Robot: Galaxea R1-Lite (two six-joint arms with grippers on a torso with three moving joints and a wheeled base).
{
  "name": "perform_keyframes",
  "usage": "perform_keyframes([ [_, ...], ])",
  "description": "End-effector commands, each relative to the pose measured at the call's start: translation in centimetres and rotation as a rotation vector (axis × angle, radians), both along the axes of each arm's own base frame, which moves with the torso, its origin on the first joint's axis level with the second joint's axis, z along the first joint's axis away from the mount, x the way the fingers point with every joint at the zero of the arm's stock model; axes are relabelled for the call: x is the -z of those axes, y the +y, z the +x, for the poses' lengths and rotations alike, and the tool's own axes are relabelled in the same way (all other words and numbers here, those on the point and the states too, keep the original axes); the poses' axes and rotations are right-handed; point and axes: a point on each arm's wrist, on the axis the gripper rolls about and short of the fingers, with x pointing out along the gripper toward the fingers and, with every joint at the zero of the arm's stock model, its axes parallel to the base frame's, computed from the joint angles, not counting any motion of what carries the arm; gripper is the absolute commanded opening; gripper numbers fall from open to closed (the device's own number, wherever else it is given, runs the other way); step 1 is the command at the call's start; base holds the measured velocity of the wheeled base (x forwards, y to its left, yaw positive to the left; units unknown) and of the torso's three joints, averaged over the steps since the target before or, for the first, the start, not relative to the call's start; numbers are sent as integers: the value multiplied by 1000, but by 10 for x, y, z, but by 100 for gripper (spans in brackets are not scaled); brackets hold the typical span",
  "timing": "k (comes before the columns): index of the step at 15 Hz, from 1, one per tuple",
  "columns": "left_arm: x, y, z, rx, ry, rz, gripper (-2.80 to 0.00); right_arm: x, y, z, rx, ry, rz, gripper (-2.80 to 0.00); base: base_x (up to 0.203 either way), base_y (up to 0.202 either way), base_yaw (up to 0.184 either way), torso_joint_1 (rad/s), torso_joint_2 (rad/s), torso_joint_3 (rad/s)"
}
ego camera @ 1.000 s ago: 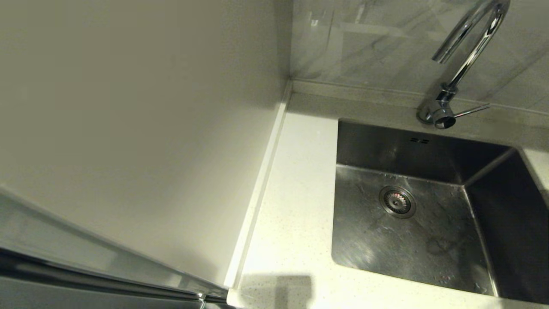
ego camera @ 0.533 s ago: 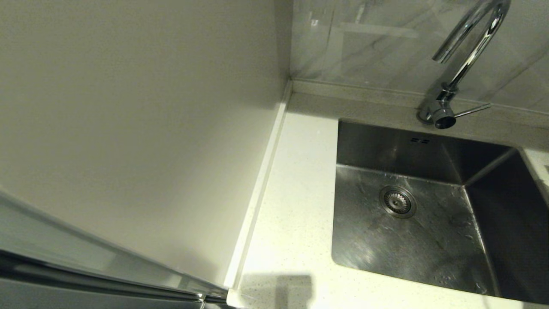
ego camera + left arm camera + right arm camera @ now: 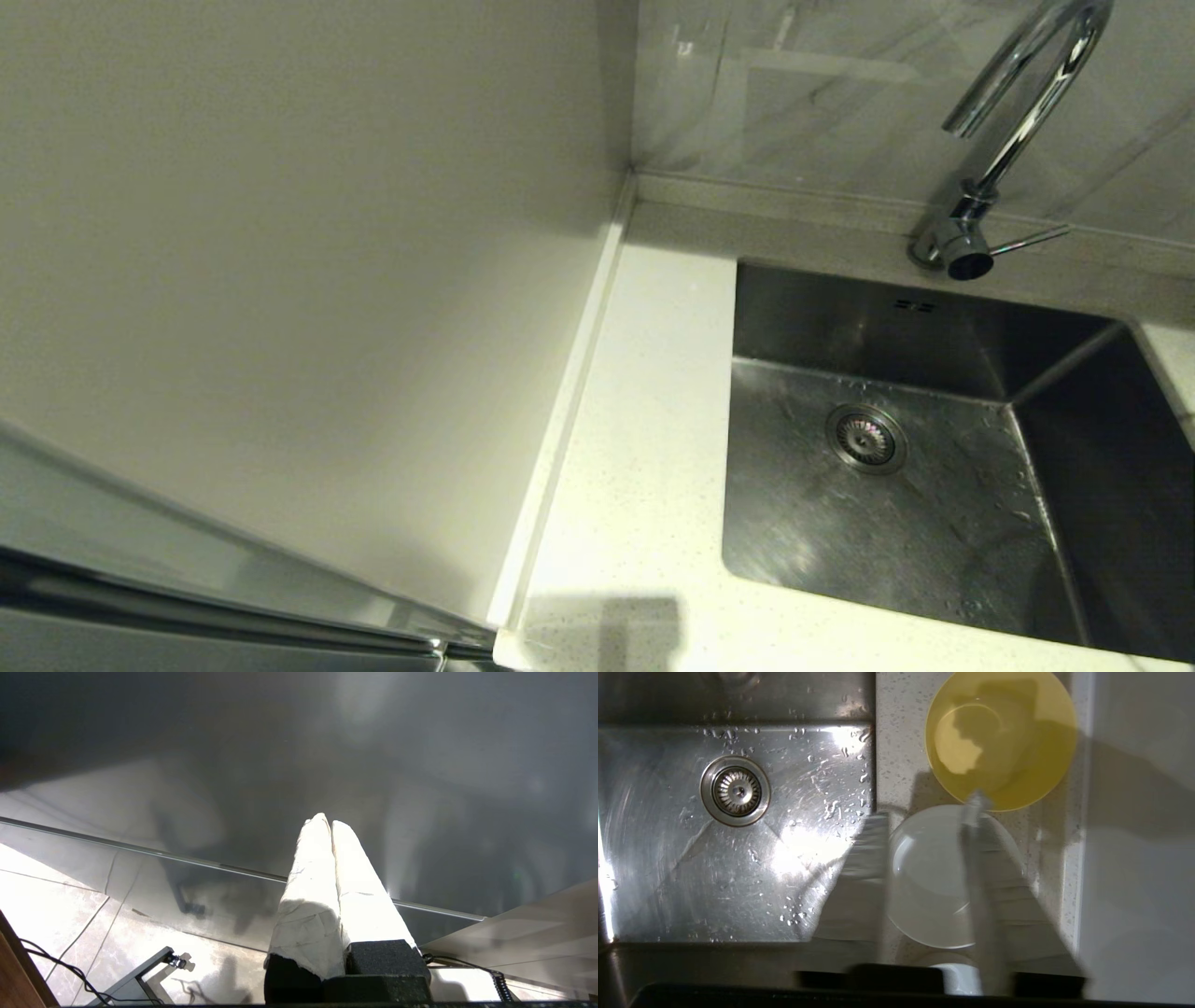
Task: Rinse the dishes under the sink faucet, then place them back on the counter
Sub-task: Put a bowl into the sink
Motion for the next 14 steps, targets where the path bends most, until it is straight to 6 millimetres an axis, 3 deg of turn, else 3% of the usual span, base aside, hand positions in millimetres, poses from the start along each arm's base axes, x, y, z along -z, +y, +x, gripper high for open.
perform_keyframes([
  [1,0,0,0,0,-3,-1,-280,0,2,-1,-20,-6,8,0,0,0,0,0,0,0],
  [6,0,0,0,2,-3,-1,-280,22,4,-1,-82,37,6,0,0,0,0,0,0,0],
  [10,0,0,0,0,-3,-1,-280,55,-16,12,-170,-5,-96,0,0,0,0,0,0,0],
  [14,0,0,0,0,-3,-1,-280,88,-7,32,-272,-25,-229,0,0,0,0,0,0,0],
])
